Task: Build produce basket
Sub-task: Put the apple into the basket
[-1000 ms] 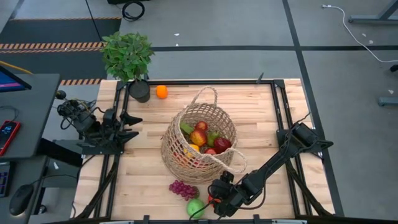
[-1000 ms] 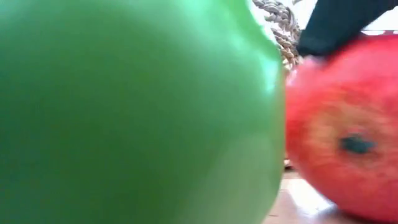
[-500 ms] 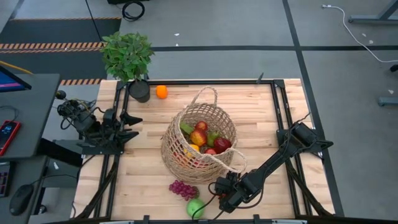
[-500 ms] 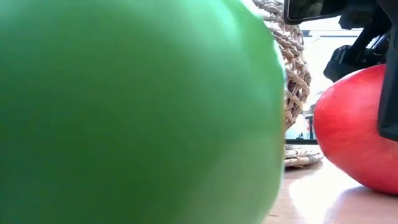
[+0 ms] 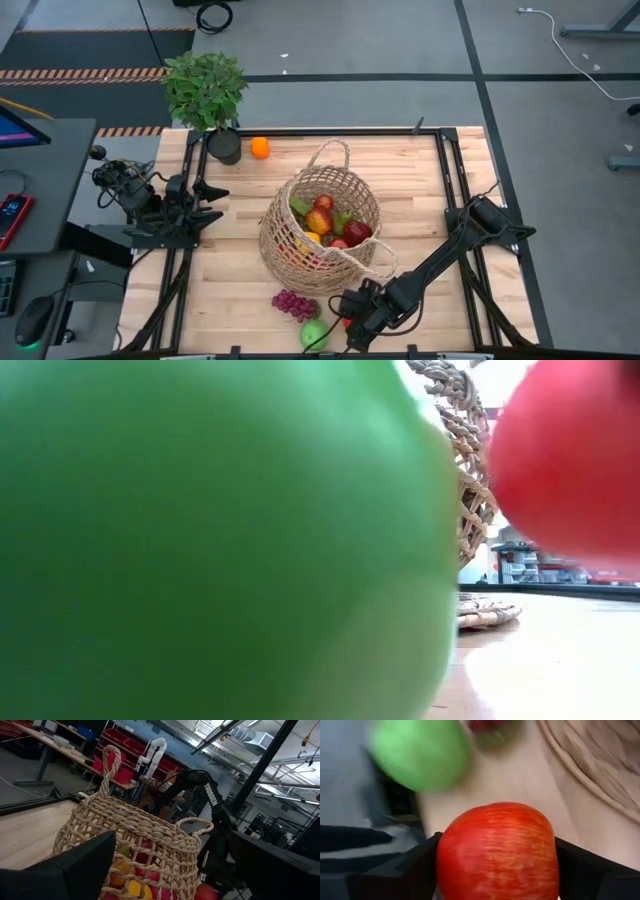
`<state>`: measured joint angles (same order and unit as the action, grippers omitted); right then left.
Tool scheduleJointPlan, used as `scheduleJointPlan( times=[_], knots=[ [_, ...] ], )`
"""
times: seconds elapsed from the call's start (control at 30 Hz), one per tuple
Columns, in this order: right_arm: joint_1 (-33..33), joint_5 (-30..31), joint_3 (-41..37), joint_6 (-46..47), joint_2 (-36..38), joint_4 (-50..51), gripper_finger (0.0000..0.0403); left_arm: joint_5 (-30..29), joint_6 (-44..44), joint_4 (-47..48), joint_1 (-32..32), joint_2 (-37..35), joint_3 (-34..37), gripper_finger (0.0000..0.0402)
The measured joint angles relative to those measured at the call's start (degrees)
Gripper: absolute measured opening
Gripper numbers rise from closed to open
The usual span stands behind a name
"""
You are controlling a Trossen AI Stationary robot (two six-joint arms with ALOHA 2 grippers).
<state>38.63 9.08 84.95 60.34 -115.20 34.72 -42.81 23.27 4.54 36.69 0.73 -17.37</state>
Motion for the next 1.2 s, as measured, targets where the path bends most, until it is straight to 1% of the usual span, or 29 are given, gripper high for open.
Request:
scheduleJointPlan(
  times=[0.1,0.2,0.3,0.43,0.5,0.8,0.97,1.1,1.13,1.2],
  knots=[
    [-0.23,0.00,3.36,-0.74,0.00,-3.45,0.0317,0.00,0.04,0.00,-0.01,0.00,0.00,0.0396],
    [-0.49,0.20,8.84,-2.65,0.00,-4.31,0.0317,0.00,0.04,0.00,-0.01,0.00,0.00,0.0396],
    [-0.93,3.39,14.47,-6.30,0.02,-3.59,0.0317,0.00,-0.01,0.00,0.00,0.00,0.00,0.0396],
    [-2.04,9.60,21.57,-10.51,0.10,-0.87,0.0317,0.00,0.01,0.00,0.00,0.00,0.00,0.0396],
    [-2.75,11.66,24.28,-12.72,0.11,0.47,0.0317,0.00,0.03,0.00,0.00,0.00,0.00,0.0396],
    [-5.09,16.03,35.21,-23.09,0.11,4.18,0.0317,0.00,0.01,0.00,-0.01,0.00,0.00,0.0396],
    [-5.92,18.35,42.40,-24.45,0.11,13.60,0.0317,0.00,0.01,0.00,0.01,0.00,0.00,0.0396],
    [-6.50,20.38,48.89,-27.90,0.11,17.98,0.0317,0.00,0.00,0.00,0.01,0.00,0.00,0.0396],
    [-6.72,20.62,50.08,-28.96,0.12,18.08,0.0317,0.00,0.04,0.00,0.00,0.00,0.00,0.0396],
    [-7.16,20.85,49.64,-30.57,1.40,16.81,0.0317,0.00,-0.01,0.00,0.00,0.00,0.00,0.0396]
  ],
)
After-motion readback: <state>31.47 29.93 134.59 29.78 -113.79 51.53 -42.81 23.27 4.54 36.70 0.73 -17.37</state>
